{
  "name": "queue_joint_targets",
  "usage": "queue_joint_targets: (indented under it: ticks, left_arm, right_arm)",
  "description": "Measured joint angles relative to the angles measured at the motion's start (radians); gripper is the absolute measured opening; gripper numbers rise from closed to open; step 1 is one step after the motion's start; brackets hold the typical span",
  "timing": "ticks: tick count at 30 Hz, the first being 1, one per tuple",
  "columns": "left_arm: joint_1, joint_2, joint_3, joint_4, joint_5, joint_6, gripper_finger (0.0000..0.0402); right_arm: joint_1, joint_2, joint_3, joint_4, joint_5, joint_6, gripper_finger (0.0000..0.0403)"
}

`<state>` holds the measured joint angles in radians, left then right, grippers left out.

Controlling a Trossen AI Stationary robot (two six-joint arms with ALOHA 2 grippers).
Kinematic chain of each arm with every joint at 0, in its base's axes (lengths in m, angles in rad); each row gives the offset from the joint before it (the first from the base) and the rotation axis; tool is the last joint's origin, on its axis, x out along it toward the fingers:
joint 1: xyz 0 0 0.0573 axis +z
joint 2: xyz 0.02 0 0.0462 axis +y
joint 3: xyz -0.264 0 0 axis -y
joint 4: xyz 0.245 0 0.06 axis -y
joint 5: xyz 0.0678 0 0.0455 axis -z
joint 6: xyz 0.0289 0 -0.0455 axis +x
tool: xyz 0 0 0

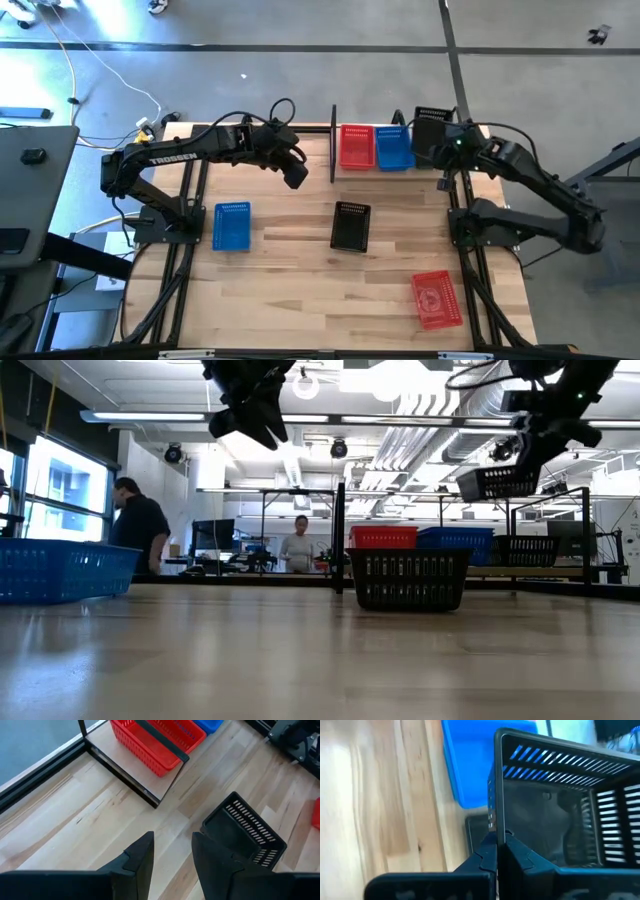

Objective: Stack baskets on shelf by color
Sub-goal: Stack the top black bin on the other black bin on the shelf

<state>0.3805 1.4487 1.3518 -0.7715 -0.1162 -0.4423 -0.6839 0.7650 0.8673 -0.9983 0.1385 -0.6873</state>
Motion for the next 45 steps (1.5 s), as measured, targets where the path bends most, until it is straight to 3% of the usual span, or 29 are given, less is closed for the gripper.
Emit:
queue_joint_targets:
  ticks: [8, 16, 30, 45]
  left_arm:
    - [0.0, 0.0, 0.0, 0.0, 0.0, 0.0, 0.0122]
    - [0.0, 0.0, 0.0, 0.014, 0.0, 0.0, 0.0122]
    - [0.0, 0.0, 0.0, 0.014, 0.001, -0.001, 0.0122]
    - [0.0, 0.0, 0.0, 0.014, 0.003, -0.049, 0.0122]
  right_arm:
    - [-0.126, 0.009, 0.0, -0.055, -0.044, -0.147, 0.0]
    - [-0.192, 0.101, 0.0, -0.066, -0.088, -0.264, 0.0]
    - [-0.264, 0.217, 0.0, -0.066, -0.102, -0.328, 0.0]
    - [-0.265, 0.231, 0.001, -0.048, -0.09, -0.361, 0.0]
